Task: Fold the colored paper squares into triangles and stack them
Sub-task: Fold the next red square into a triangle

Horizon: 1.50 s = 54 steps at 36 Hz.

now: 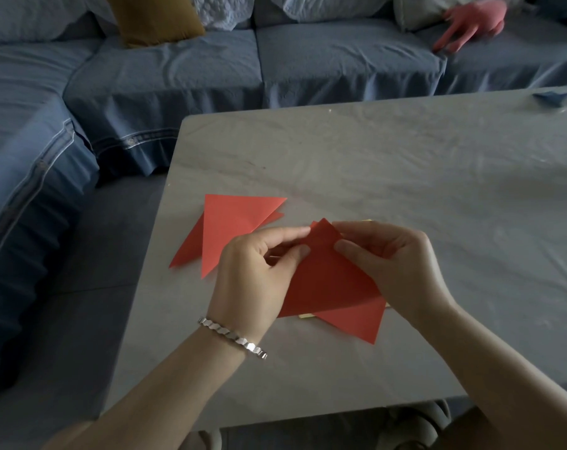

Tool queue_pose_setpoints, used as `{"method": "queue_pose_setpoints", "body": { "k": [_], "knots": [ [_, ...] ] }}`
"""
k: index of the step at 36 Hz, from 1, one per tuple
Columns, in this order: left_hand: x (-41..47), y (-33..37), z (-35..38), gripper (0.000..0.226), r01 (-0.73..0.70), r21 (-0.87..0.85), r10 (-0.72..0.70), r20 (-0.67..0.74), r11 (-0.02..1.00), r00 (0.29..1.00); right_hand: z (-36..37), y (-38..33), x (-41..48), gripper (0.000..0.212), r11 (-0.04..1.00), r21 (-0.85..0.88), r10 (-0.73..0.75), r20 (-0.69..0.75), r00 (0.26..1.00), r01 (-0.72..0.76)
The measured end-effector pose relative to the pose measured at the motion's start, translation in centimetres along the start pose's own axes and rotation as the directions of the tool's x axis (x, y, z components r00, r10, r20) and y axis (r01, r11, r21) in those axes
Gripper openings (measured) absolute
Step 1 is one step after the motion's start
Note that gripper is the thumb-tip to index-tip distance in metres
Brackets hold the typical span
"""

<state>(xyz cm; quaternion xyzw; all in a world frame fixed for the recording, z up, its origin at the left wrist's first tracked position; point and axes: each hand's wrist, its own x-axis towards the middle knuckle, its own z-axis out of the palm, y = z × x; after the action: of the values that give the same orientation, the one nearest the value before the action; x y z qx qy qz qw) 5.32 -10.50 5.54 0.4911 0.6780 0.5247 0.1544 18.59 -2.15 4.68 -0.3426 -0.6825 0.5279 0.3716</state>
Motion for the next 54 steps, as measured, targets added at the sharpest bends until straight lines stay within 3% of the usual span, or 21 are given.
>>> {"method": "queue_pose_setpoints", "body": {
  "k": [39, 47, 50, 54],
  "knots": [
    [-0.5, 0.4, -0.3, 0.017, 0.006, 0.016, -0.005, -0.063, 1.0, 0.998, 0.2, -0.3, 0.1, 0.025, 0.999, -0.033, 0.023, 0.042, 0.999, -0.022],
    [-0.1, 0.3, -1.1, 0.022, 0.113, 0.03, -0.113, -0.01, 0.993, 0.994, 0.4, -0.2, 0.5, 0.038, 0.998, -0.047, -0.028, 0.129, 0.991, 0.034],
    [0.2, 0.2, -1.6, 0.028, 0.184, 0.055, -0.188, 0.079, 0.981, 0.979, 0.5, -0.3, 0.8, 0.031, 0.989, -0.133, -0.032, 0.206, 0.978, 0.06],
    [0.1, -0.3, -1.9, 0.019, 0.199, 0.058, -0.204, 0.115, 0.978, 0.972, 0.8, -0.4, 1.3, 0.024, 0.953, -0.287, -0.019, 0.273, 0.962, 0.1]
  ]
}}
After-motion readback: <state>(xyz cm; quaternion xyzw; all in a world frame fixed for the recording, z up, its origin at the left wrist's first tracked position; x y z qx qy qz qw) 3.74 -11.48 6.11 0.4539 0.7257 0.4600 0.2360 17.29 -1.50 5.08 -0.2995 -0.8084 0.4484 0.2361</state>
